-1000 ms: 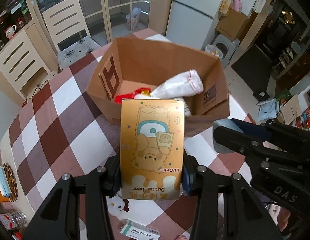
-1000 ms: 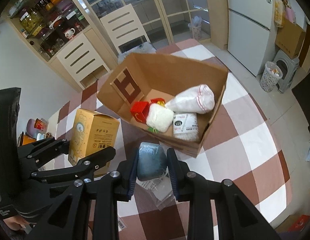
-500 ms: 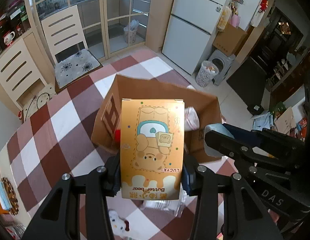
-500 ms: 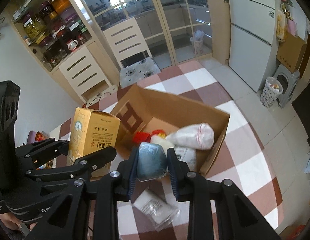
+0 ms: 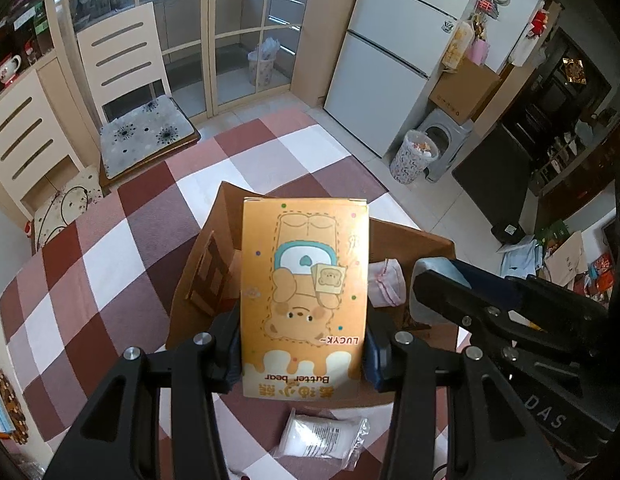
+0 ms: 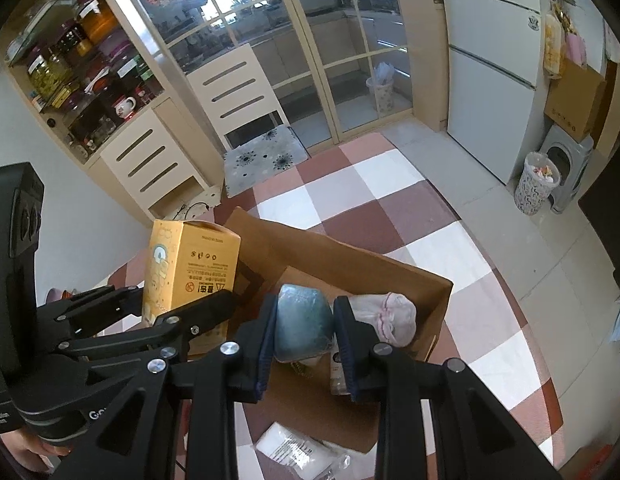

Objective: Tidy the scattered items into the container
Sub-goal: 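Carry the yellow box and blue sponge with both tools into the brown box, then open both tools to drop the yellow box and sponge inside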

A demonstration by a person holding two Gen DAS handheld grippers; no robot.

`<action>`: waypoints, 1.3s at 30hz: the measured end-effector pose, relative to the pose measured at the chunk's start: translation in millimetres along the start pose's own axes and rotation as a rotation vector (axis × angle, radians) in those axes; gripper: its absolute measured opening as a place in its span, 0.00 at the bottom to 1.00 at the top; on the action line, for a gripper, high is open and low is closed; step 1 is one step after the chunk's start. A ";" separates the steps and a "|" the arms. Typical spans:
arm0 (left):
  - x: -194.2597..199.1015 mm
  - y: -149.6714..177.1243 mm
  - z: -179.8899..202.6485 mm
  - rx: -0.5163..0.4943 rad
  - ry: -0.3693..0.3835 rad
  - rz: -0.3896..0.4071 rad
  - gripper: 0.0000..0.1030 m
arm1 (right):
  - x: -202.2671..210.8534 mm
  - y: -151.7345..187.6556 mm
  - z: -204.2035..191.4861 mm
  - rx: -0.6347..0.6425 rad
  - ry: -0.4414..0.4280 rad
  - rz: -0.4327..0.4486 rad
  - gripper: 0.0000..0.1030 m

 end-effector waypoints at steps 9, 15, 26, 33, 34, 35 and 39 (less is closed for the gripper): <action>-41.1 11.6 -8.1 0.005 -0.031 -0.069 0.46 | -34.1 8.6 11.0 -0.019 0.008 -0.075 0.28; -57.0 21.2 -15.7 0.006 -0.058 -0.098 0.46 | -50.4 16.3 13.1 -0.020 0.013 -0.115 0.28; -68.6 24.7 -20.4 0.001 -0.084 -0.123 0.46 | -66.2 23.1 11.5 -0.013 0.018 -0.156 0.28; -73.5 27.1 -22.2 0.003 -0.086 -0.135 0.46 | -72.0 24.9 11.4 -0.011 0.025 -0.170 0.28; -74.0 27.4 -22.3 0.003 -0.087 -0.137 0.46 | -72.5 24.7 11.1 -0.011 0.025 -0.172 0.28; -74.1 27.0 -22.1 0.005 -0.087 -0.136 0.46 | -72.8 24.9 11.5 -0.010 0.025 -0.173 0.28; -74.8 27.3 -21.6 0.000 -0.096 -0.137 0.46 | -74.0 24.4 10.2 -0.009 0.024 -0.177 0.28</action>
Point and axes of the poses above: each gripper's, at about its wrist camera, not at the fingertips, and x roughly against the way its jaws point, z to its right, y to its underside, the point moved 5 cm from there along -x, roughly the way its jaws point, and after that the axes turned 7 degrees about -z, right-handed, at the moved point
